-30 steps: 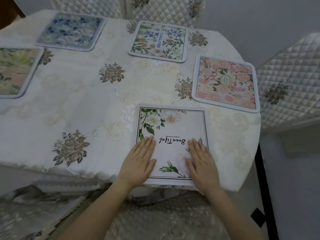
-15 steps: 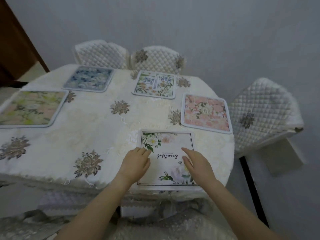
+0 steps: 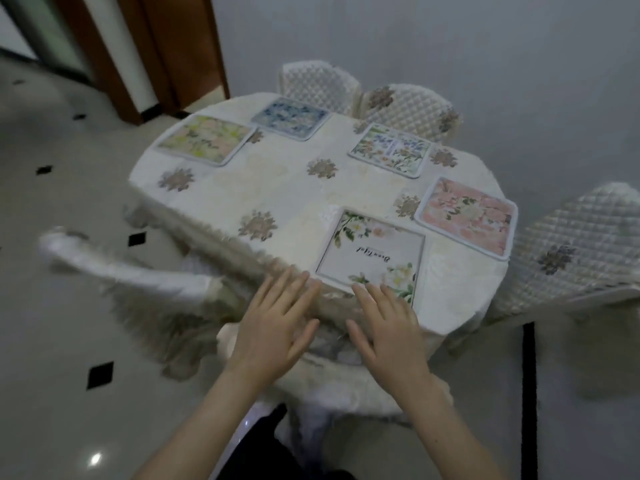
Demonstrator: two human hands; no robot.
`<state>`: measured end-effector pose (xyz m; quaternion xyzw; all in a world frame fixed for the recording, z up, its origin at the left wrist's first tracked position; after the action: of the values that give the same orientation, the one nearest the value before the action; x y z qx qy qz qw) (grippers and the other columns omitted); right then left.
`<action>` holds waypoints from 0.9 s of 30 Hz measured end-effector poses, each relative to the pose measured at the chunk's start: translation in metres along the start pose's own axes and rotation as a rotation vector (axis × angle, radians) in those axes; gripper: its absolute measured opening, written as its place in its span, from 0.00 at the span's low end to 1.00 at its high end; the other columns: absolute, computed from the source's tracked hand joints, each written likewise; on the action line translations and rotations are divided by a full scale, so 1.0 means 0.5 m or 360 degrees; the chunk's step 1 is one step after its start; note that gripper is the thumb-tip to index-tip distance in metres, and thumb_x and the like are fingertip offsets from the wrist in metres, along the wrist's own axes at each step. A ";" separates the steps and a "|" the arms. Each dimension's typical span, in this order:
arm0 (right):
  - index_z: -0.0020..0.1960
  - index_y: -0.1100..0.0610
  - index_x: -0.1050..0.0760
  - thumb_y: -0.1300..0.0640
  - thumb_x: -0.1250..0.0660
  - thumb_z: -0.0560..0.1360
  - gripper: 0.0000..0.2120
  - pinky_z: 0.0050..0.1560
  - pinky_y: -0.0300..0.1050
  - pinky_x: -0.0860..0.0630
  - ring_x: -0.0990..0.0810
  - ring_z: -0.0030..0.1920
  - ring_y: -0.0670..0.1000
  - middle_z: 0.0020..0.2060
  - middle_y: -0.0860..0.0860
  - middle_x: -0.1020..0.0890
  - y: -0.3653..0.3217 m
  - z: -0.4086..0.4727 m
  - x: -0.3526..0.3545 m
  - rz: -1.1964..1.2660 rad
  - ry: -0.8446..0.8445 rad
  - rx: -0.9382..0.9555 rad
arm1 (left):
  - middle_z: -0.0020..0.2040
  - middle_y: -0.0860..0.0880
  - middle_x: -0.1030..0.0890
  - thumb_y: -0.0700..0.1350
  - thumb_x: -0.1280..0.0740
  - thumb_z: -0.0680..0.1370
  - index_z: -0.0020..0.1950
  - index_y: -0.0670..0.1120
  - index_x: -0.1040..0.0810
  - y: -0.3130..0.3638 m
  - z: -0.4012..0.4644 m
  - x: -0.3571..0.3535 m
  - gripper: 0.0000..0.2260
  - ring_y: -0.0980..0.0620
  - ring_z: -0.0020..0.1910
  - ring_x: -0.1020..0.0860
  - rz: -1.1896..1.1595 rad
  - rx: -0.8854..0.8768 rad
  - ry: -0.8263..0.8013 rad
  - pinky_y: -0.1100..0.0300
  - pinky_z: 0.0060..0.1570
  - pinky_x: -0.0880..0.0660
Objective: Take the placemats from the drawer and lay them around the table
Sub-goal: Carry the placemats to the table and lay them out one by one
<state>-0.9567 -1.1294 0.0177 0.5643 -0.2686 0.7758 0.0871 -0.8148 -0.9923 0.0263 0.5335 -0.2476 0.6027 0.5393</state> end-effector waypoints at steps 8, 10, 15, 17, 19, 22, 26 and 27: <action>0.74 0.49 0.35 0.41 0.52 0.81 0.25 0.69 0.54 0.38 0.33 0.71 0.52 0.70 0.48 0.29 -0.184 -0.195 -0.072 0.0253 -0.0404 0.0403 | 0.72 0.50 0.31 0.58 0.47 0.80 0.74 0.50 0.34 0.006 -0.318 0.028 0.24 0.52 0.74 0.39 -0.0027 0.0491 -0.0112 0.52 0.70 0.40; 0.73 0.49 0.34 0.40 0.53 0.81 0.26 0.69 0.55 0.38 0.34 0.72 0.52 0.70 0.48 0.29 -0.219 -0.206 -0.089 0.0253 -0.0480 0.0514 | 0.71 0.50 0.30 0.59 0.50 0.81 0.73 0.49 0.33 -0.010 -0.367 0.053 0.25 0.51 0.73 0.38 0.0003 0.0652 -0.0095 0.54 0.69 0.41; 0.74 0.50 0.35 0.43 0.47 0.80 0.25 0.70 0.54 0.38 0.34 0.72 0.52 0.70 0.50 0.29 -0.326 -0.169 -0.116 0.0219 -0.0483 0.0746 | 0.71 0.50 0.30 0.59 0.53 0.81 0.74 0.50 0.34 -0.074 -0.464 0.120 0.26 0.48 0.71 0.34 0.0082 0.0985 -0.0007 0.54 0.70 0.43; 0.74 0.51 0.35 0.44 0.46 0.80 0.25 0.71 0.54 0.39 0.34 0.72 0.52 0.70 0.50 0.29 -0.387 -0.156 -0.135 0.0207 -0.0483 0.0822 | 0.70 0.49 0.29 0.59 0.53 0.81 0.73 0.49 0.33 -0.111 -0.514 0.149 0.26 0.47 0.70 0.33 0.0133 0.1120 0.0028 0.54 0.70 0.43; 0.73 0.52 0.34 0.44 0.47 0.79 0.25 0.70 0.55 0.37 0.33 0.71 0.53 0.69 0.51 0.28 -0.458 -0.149 -0.161 0.0214 -0.0489 0.0888 | 0.70 0.48 0.28 0.58 0.52 0.81 0.73 0.49 0.33 -0.150 -0.573 0.179 0.25 0.46 0.70 0.32 0.0174 0.1254 0.0053 0.54 0.69 0.43; 0.71 0.55 0.31 0.45 0.45 0.78 0.25 0.66 0.58 0.32 0.29 0.68 0.57 0.66 0.54 0.25 -0.584 -0.150 -0.210 0.0285 -0.0469 0.0968 | 0.70 0.47 0.28 0.57 0.49 0.80 0.73 0.48 0.32 -0.212 -0.680 0.226 0.25 0.45 0.70 0.31 0.0238 0.1419 0.0085 0.53 0.69 0.42; 0.71 0.56 0.30 0.46 0.44 0.78 0.25 0.65 0.57 0.31 0.28 0.67 0.58 0.64 0.55 0.23 -0.774 -0.154 -0.275 0.0382 -0.0487 0.1023 | 0.70 0.45 0.28 0.56 0.48 0.79 0.73 0.47 0.32 -0.314 -0.831 0.301 0.25 0.42 0.69 0.32 0.0286 0.1605 0.0136 0.49 0.69 0.39; 0.71 0.56 0.31 0.46 0.45 0.78 0.25 0.65 0.57 0.32 0.28 0.67 0.57 0.64 0.55 0.24 -0.821 -0.155 -0.288 0.0404 -0.0507 0.1042 | 0.70 0.45 0.28 0.56 0.48 0.79 0.73 0.47 0.32 -0.338 -0.866 0.323 0.25 0.42 0.70 0.32 0.0295 0.1649 0.0165 0.48 0.69 0.39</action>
<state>-0.7909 -0.7201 -0.0014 0.6380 -0.0846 0.7277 -0.2372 -0.7986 -0.5015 -0.0070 0.6754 0.0637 0.7168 0.1610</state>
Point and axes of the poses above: each hand's wrist, its own z-axis towards the middle knuckle, its own x-axis out of the back of the hand, y = z × x, the point moved 3 cm from there along z, towards the middle knuckle
